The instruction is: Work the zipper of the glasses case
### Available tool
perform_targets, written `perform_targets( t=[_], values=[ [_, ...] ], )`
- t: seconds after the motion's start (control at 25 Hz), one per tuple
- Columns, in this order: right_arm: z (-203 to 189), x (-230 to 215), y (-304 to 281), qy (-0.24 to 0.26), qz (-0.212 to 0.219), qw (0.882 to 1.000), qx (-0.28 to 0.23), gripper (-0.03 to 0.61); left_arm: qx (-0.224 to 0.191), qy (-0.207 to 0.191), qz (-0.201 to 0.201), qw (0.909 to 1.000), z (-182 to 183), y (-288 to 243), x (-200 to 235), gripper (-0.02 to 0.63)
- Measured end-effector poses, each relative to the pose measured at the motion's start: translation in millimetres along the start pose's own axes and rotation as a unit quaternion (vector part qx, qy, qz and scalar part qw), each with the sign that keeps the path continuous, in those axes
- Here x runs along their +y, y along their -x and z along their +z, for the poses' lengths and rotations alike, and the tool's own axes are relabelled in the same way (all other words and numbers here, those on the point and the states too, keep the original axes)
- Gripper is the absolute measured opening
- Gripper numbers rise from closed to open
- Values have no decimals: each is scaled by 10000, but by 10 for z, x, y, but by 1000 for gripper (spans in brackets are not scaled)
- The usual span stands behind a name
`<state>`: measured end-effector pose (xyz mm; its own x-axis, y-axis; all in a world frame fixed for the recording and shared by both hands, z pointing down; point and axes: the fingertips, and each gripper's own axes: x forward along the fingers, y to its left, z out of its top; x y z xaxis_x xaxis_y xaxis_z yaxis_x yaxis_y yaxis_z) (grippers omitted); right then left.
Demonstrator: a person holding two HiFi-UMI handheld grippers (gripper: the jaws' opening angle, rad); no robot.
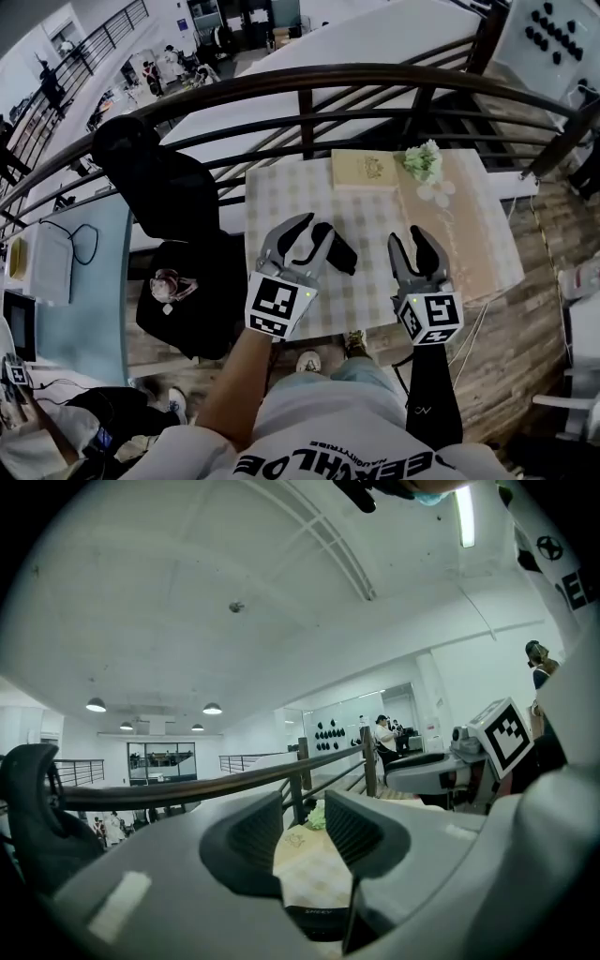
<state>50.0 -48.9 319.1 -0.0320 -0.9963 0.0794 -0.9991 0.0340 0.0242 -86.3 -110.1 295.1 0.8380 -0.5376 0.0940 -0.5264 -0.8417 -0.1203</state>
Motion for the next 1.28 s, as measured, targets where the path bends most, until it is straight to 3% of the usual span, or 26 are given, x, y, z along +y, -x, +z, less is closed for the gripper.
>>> perform_targets(
  t=[0.36,0.6,0.96,1.08,1.2,1.24,1.28],
  values=[
    [231,-509,-676,-40,744,9968,-284,199,177,-136,764,9968,97,-477,202,147],
    [263,-710,-1014,-164,1310,9904,-422,199,456,-100,1414,9889,-44,-625,297,147],
    [55,-765,-1317,-356,1691,9845,-287,198,797,-51,1583,9842,-269,-834,323,147],
    [7,-783,-1383,-373,1729,9840,-225,198,1032,-76,1369,9852,-378,-915,308,147],
    [-56,-812,-1410,-326,1768,9836,-138,198,1678,-511,565,9829,-615,-1047,123,147],
    [-82,-822,-1411,-311,1774,9836,-101,198,2025,-793,109,9760,-751,-1078,7,126],
    [-108,-835,-1411,-308,1774,9836,-65,198,2402,-1137,-387,9633,-908,-1095,-119,118]
  ],
)
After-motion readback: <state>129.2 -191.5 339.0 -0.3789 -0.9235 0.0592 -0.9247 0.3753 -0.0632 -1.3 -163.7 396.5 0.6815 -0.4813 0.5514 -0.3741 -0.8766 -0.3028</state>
